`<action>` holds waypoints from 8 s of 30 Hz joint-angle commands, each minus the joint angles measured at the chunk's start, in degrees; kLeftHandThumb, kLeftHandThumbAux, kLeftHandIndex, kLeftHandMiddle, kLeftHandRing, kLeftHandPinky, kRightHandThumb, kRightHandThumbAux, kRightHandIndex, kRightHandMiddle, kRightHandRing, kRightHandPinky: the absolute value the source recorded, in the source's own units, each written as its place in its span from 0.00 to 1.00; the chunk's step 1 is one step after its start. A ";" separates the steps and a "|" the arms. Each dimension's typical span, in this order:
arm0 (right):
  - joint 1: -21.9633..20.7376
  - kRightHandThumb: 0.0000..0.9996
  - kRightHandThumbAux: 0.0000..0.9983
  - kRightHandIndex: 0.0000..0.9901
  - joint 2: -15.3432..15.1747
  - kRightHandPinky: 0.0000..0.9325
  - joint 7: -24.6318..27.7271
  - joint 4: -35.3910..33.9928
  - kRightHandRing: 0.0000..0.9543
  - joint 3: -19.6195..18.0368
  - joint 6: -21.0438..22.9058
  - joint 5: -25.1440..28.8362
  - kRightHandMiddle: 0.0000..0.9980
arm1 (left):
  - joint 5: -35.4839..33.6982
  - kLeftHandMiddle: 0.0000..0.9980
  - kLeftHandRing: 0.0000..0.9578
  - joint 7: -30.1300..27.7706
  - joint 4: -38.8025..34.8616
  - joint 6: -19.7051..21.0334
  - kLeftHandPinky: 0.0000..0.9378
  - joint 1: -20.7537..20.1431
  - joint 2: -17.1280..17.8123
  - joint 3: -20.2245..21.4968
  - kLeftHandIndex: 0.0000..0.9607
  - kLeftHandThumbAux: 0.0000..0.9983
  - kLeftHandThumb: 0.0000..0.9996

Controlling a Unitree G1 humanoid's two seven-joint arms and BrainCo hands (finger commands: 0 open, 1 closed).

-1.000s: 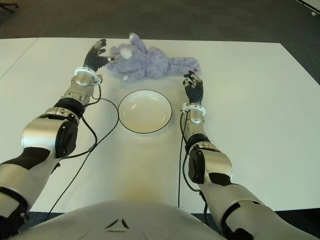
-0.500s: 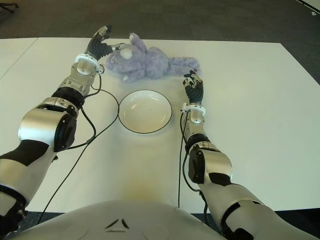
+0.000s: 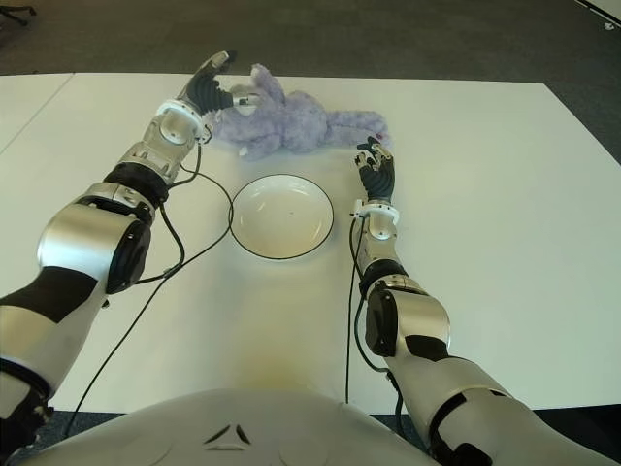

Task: Put the doll into the plate.

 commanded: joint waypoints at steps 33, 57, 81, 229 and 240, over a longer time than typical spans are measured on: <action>8.85 0.69 0.74 0.40 3.90 0.08 1.07 6.10 0.09 -1.89 16.86 2.90 0.14 | 48.92 0.01 0.00 13.95 6.37 12.27 0.00 4.85 2.46 -53.12 0.13 0.58 0.00; 8.64 0.69 0.74 0.40 4.06 0.06 0.91 6.07 0.09 -2.30 16.99 2.55 0.14 | 46.48 0.02 0.00 10.20 6.37 14.38 0.00 5.55 3.73 -54.43 0.03 0.62 0.00; 9.12 0.69 0.74 0.40 4.75 0.08 1.36 5.90 0.10 -3.35 15.97 2.97 0.15 | 41.80 0.09 0.10 3.85 5.11 12.50 0.17 4.41 3.26 -51.58 0.09 0.72 0.15; 10.05 0.69 0.74 0.40 3.82 0.09 2.08 3.57 0.11 -3.26 19.42 1.41 0.16 | 26.23 0.00 0.00 9.65 5.51 11.89 0.00 8.54 -2.96 -26.33 0.00 0.49 0.19; 10.39 0.69 0.74 0.40 3.70 0.12 1.72 3.47 0.13 -2.81 18.88 1.03 0.17 | 27.28 0.00 0.00 7.28 5.88 14.01 0.00 14.20 -3.36 -28.03 0.00 0.49 0.06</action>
